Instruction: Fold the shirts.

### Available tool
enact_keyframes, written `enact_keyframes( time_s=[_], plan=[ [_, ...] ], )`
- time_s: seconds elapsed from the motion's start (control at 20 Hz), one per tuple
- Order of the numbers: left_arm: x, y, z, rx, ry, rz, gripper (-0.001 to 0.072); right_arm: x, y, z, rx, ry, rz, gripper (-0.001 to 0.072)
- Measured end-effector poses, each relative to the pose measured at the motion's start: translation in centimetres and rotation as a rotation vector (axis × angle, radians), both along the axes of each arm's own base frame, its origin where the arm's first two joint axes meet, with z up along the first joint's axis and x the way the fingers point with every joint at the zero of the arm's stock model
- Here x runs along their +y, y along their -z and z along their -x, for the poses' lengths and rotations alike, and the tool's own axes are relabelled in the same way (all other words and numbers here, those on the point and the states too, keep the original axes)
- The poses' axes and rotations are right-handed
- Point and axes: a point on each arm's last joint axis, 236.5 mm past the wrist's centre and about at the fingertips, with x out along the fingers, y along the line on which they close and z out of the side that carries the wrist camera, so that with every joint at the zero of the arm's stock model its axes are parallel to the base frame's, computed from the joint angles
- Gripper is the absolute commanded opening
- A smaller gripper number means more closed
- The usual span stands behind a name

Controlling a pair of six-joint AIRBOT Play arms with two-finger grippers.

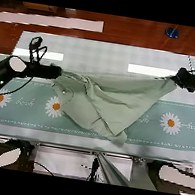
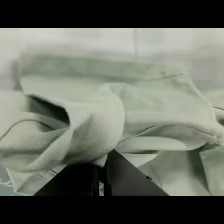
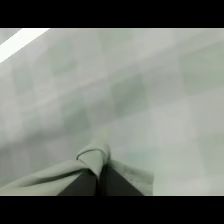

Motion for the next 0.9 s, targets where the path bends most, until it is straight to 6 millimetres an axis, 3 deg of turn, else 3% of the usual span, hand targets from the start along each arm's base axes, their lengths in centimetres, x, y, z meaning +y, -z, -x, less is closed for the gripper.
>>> enact_keyframes(
  time_s=[0.05,0.1,0.25,0.4,0.5,0.6,0.7,0.9],
  plan=[
    [-0.2,0.5,0.0,0.007,0.002,0.0,0.0025,-0.1,0.2,-0.2,-0.002,0.007,-0.001,0.031],
    [-0.4,1.0,0.0,0.017,0.006,-0.001,0.0025,-0.1,0.4,-0.2,0.001,0.005,-0.003,0.0362],
    [-0.8,1.6,0.1,0.027,0.011,0.0,0.0025,1.1,-0.3,0.9,0.026,-0.073,-0.021,0.0366],
    [-1.2,1.8,0.3,0.043,0.02,0.004,0.0025,2.4,-4.9,2.5,0.007,-0.175,-0.033,0.0366],
    [-1.2,1.8,0.4,0.048,0.023,0.006,0.0025,3.4,-7.7,5.3,0.027,-0.265,-0.009,0.0366],
    [-1.4,1.9,0.6,0.056,0.029,0.007,0.0025,3.6,-8.3,9.4,0.113,-0.341,0.061,0.0367],
    [-1.4,2.0,0.8,0.062,0.042,0.004,0.0025,3.8,-7.5,13.2,0.201,-0.368,0.095,0.0487],
    [-1.5,2.0,1.0,0.058,0.073,-0.01,0.0025,7.6,-4.3,19.1,0.329,-0.423,-0.018,0.0495]
  ],
)
